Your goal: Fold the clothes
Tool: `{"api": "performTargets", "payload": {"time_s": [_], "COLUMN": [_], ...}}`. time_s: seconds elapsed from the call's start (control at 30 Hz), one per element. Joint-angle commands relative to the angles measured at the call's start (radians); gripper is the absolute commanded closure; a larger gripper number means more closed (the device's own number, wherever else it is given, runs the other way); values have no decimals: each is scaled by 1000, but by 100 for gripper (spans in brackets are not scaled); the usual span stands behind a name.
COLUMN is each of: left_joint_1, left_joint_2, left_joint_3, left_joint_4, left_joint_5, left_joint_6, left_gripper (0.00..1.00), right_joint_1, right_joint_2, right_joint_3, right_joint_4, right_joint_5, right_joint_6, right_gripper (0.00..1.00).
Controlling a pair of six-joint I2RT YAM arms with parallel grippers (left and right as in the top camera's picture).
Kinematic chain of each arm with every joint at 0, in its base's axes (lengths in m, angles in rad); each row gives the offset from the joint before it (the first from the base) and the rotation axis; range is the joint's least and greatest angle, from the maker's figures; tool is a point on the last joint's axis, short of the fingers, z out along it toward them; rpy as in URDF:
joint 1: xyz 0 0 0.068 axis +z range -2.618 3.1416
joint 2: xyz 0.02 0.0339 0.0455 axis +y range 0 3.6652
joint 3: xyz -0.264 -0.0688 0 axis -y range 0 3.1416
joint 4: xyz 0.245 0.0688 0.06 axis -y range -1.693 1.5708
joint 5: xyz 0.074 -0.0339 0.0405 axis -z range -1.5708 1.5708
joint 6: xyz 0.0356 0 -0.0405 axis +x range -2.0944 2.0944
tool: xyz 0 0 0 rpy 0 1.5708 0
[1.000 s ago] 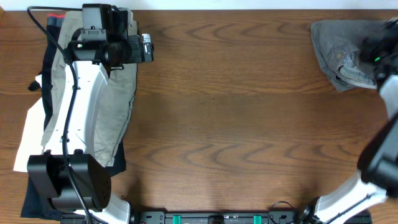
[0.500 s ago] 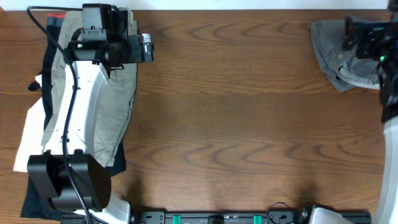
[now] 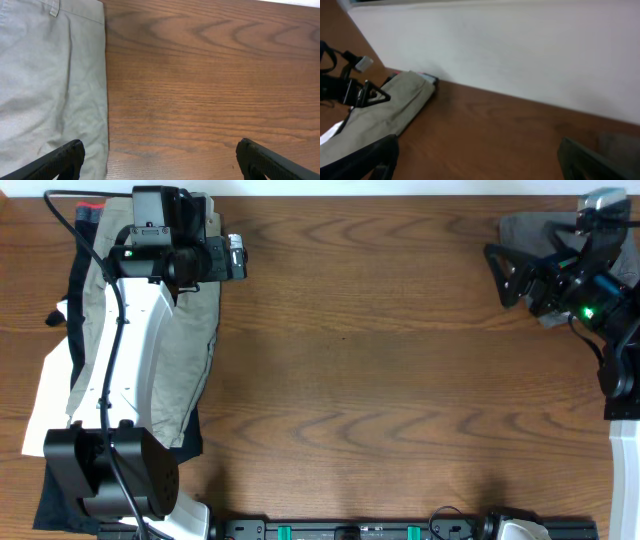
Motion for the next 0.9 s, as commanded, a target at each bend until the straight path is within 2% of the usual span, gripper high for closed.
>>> {"api": "performTargets", "payload": {"time_s": [0.0, 0.23, 0.3, 0.4, 0.6, 0.7, 0.87], "left_joint_1": [3, 3, 3, 2, 3, 3, 3], "left_joint_2": [6, 6, 6, 6, 6, 6, 6], "left_joint_3": [-7, -7, -7, -7, -7, -7, -7], "left_joint_4": [1, 1, 1, 1, 1, 1, 1], "left_joint_5": [-9, -9, -9, -9, -9, -9, -9], "left_joint_6": [-1, -1, -1, 0, -1, -1, -1], "left_gripper": [2, 2, 2, 2, 2, 2, 2], "right_joint_1": [5, 7, 7, 7, 3, 3, 4], "right_joint_2": [-2, -17, -58, -162, -455, -598, -788], "right_joint_3": [2, -5, -29, -117, -497, -708, -1002], "right_joint_4": [-45, -53, -51, -43, 116, 248, 417], "right_joint_5": [-27, 234, 322, 395, 401, 395, 396], "right_joint_6": [18, -13, -26, -125, -297, -288, -167], "right_gripper": [1, 1, 1, 1, 1, 1, 1]}}
